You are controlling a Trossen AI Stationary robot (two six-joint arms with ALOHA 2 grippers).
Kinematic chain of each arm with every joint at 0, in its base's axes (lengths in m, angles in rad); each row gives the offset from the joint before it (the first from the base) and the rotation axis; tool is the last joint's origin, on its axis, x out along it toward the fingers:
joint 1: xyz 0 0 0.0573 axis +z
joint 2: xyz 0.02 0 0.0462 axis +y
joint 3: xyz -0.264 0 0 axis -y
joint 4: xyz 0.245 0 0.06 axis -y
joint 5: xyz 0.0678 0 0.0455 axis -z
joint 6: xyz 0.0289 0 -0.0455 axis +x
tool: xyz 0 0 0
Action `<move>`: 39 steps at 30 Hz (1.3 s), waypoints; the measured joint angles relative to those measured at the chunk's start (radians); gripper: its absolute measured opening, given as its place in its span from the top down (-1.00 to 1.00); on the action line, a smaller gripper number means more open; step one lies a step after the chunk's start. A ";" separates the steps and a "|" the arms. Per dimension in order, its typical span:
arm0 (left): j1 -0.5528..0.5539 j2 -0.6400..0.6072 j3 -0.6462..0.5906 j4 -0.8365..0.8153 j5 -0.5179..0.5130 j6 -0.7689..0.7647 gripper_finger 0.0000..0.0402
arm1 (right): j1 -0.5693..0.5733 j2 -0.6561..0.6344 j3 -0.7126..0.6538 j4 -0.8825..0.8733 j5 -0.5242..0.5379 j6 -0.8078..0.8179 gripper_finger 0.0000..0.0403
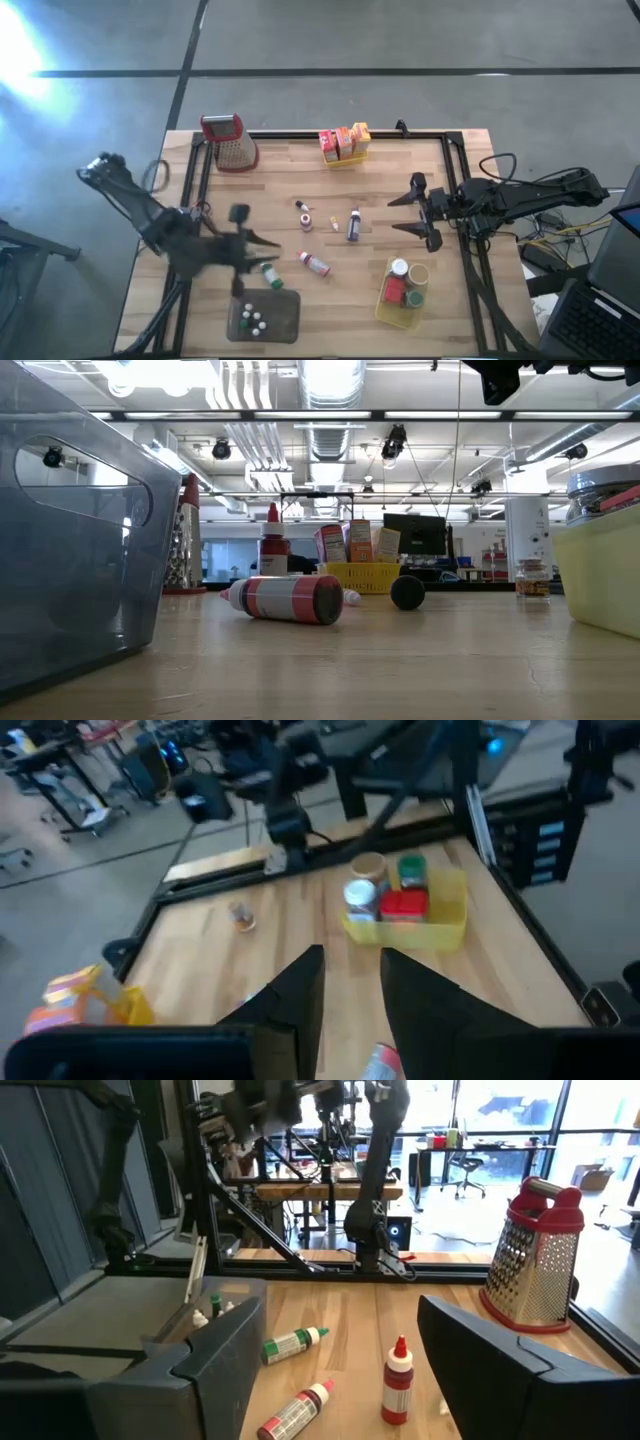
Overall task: Pick & Place Kitchen Items
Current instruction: Put the black food coloring bottle into the black bin
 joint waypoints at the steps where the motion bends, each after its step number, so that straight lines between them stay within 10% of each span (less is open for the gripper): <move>1: 0.000 -0.035 -0.018 0.000 -0.006 -0.004 0.47 | 0.000 0.000 0.000 0.000 0.000 0.001 -0.32; 14: 0.021 -0.317 -0.244 -0.019 -0.194 -0.152 0.47 | 0.000 0.000 0.000 0.000 0.000 0.000 -0.53; 39: 0.067 -0.391 -0.439 -0.030 -0.198 -0.100 0.47 | 0.000 0.000 0.000 0.000 0.000 0.000 -0.72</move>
